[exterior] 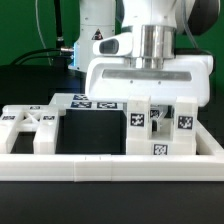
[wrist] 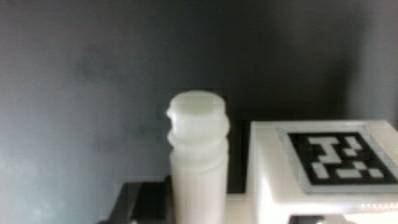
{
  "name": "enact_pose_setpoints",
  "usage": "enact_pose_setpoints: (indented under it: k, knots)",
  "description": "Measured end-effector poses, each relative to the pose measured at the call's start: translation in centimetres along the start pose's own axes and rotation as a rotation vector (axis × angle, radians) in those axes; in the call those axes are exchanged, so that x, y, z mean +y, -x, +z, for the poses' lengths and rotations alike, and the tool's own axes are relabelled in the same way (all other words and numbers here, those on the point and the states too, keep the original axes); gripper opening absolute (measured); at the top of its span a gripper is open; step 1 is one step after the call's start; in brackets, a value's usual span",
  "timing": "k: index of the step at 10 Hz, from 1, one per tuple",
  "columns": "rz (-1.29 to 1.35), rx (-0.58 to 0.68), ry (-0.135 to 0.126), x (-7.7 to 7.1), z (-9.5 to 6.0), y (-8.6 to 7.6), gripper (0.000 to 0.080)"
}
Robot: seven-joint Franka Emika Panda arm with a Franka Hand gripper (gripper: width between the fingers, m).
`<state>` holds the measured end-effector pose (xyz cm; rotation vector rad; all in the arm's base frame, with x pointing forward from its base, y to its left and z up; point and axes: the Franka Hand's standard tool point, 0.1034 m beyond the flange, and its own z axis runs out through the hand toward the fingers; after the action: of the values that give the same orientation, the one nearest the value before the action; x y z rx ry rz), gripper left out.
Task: Assemble chair
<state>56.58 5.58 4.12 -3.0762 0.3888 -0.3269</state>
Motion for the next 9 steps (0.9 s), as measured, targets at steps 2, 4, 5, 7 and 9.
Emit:
enact_pose_setpoints:
  k: [2,4,5,7,9]
  knots:
    - [0.008,-0.025,-0.025,-0.7,-2.6,-0.6,0.0243]
    - [0.013,-0.061,-0.026,-0.5,-3.0,-0.6,0.0244]
    - [0.020,-0.135,-0.025,-0.5,-2.9,0.0,0.0244]
    - [0.046,-0.346,-0.019,0.4,-2.7,0.7,0.0245]
    - [0.003,-0.506,-0.038,1.1,-3.3,1.1,0.0245]
